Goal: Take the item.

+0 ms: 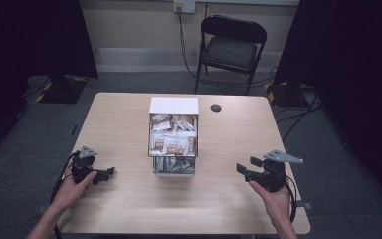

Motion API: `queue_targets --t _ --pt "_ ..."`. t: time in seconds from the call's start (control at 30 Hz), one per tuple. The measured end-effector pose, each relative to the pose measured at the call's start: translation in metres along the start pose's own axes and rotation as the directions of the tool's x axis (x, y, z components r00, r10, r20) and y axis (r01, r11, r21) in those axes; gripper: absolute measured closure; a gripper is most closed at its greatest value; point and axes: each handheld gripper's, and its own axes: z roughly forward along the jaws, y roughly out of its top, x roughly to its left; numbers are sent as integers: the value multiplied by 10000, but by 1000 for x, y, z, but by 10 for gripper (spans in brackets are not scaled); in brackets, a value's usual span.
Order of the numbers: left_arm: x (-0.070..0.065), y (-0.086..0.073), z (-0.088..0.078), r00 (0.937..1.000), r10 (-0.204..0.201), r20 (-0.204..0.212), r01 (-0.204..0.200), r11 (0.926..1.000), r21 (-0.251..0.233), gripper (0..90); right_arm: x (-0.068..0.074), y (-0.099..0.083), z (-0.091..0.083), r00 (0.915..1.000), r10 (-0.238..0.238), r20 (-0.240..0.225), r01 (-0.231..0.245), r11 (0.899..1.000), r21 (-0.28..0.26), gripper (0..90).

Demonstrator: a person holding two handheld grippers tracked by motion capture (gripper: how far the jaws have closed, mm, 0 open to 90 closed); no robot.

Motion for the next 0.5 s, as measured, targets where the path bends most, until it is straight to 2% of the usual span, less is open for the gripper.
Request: queue_targets --t 0.03,0.2,0.23,0.5 --pt "0 0 0 10000 2 -3 -2 10000 5 0 6 6 -1 9997 -120 -192 118 9999 -86 354" --pt "0 0 0 10000 1 -2 -1 10000 3 0 15 13 -3 9986 -329 -403 319 9992 -236 366" --pt "0 0 0 10000 -2 -2 2 10000 1 0 19 16 -2 9976 -400 -560 382 9987 -331 367" --pt "0 0 0 10000 -1 -2 1 10000 -1 0 36 30 1 9927 -788 -911 756 9964 -373 375"
